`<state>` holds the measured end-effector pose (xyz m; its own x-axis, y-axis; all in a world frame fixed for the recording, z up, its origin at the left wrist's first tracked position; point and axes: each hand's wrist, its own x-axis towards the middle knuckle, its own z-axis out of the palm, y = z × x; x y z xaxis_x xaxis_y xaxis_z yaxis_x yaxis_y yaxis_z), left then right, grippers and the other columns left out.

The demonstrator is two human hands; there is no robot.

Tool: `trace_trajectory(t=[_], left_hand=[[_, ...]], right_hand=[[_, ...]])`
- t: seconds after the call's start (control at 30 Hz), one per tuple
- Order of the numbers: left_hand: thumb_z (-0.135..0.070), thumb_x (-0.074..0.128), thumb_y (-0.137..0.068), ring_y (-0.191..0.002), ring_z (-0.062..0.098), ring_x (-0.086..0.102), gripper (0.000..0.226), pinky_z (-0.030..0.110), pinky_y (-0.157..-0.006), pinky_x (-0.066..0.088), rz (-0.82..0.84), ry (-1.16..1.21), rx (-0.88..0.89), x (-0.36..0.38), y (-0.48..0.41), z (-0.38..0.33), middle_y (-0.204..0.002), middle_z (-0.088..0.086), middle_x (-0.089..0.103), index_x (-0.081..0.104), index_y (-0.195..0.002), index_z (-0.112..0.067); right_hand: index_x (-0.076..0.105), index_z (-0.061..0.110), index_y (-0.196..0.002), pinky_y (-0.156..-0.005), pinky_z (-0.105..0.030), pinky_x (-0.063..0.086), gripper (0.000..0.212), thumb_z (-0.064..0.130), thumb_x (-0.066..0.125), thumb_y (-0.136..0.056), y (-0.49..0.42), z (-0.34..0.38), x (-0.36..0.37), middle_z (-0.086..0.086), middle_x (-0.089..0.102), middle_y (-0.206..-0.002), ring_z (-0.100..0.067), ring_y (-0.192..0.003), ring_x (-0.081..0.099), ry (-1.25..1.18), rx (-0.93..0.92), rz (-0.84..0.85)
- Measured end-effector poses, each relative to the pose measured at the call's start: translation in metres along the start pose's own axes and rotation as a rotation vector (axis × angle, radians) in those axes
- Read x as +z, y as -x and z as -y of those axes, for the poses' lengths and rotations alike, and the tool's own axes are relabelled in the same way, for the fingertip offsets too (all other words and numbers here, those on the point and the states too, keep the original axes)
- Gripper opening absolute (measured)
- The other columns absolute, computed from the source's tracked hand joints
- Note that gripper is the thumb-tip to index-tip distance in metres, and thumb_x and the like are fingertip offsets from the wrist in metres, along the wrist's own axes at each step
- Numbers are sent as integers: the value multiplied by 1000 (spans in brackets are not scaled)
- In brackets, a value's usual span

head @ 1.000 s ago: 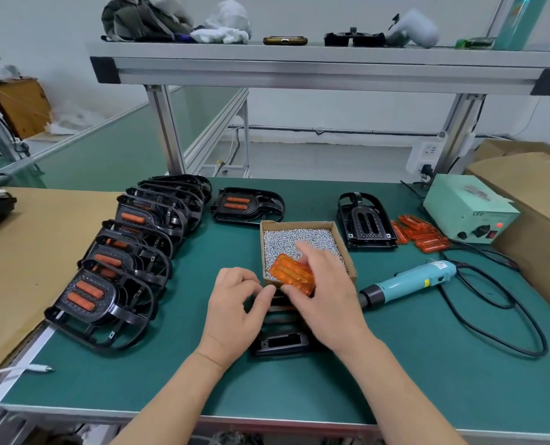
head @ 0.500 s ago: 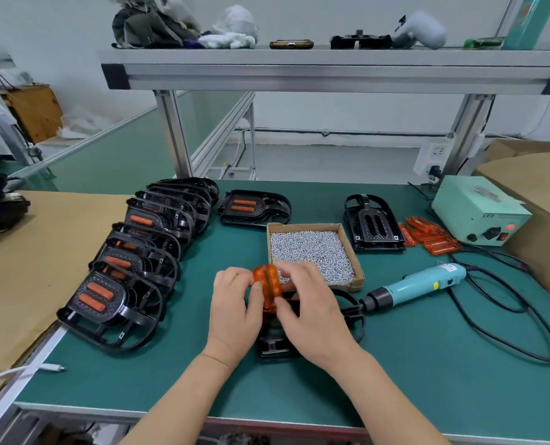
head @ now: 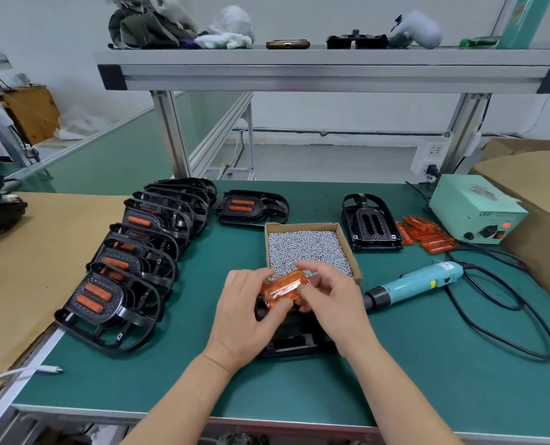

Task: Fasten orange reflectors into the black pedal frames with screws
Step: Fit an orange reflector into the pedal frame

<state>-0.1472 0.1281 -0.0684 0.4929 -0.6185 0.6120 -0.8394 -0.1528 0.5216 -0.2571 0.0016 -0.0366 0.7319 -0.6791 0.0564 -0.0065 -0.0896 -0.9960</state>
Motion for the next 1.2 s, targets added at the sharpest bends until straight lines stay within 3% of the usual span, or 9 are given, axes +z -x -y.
trace_trajectory(t=[0.07,0.27,0.6,0.9,1.2], left_hand=[[-47,67,-84,-97,13,49,47,18,-90,38,-2,3,-4,0,1,-2,-102,-7,58,63,-117,-14],[-38,65,-86,-96,15,51,42,15,-92,36,-18,-20,4,0,0,-3,-100,-2,60,67,-116,-9],[-21,67,-84,-103,16,49,43,12,-97,32,30,-20,-21,-2,0,-5,-108,-2,58,61,-124,-8],[-30,59,-85,-97,15,50,40,12,-93,34,28,1,-24,-4,-1,-9,-101,-2,59,64,-117,-7],[-23,66,-78,-97,14,49,35,13,-91,35,39,9,-18,-3,-1,-9,-101,-7,56,61,-111,-11]], right_hand=[[74,20,-114,-63,-20,54,41,-10,58,-91,-1,1,-4,-6,61,-77,-10,-65,67,-116,51,-24],[69,13,-121,-68,-22,56,32,-5,57,-98,0,0,-13,-8,69,-85,-14,-73,69,-225,151,21],[72,21,-116,-77,-23,57,40,-10,57,-95,-1,-1,-18,-5,78,-92,-20,-88,73,-85,116,40],[70,17,-115,-77,-26,58,31,-5,60,-95,3,-2,-20,-8,77,-88,-20,-83,74,-81,105,34],[66,12,-98,-77,-30,60,21,-8,63,-93,4,-3,-23,-9,77,-83,-19,-77,75,18,85,48]])
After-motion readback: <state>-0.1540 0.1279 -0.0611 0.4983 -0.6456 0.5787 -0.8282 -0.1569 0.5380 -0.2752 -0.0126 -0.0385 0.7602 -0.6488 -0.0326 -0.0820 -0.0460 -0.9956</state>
